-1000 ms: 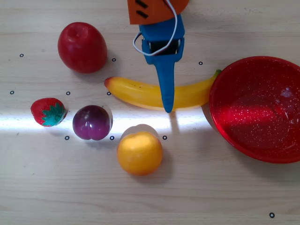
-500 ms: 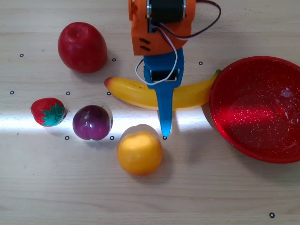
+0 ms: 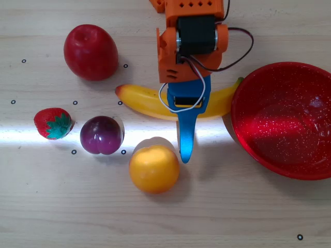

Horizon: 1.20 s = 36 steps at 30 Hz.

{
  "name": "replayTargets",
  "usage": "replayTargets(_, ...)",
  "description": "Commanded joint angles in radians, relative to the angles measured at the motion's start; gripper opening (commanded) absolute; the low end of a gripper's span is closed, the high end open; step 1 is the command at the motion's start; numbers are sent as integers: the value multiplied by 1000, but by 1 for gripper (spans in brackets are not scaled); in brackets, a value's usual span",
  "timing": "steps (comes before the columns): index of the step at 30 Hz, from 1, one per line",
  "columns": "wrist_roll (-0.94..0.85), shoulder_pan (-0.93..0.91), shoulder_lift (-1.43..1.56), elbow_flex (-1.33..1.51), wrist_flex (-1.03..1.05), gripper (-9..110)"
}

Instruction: Put the banana in the red bowl.

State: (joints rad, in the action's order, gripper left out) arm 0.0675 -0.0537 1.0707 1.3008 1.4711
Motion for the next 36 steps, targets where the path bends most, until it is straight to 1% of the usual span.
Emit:
replayTargets(1, -25, -17, 49, -86, 17, 67)
replayTargets(36, -44, 37, 12, 55, -94, 67)
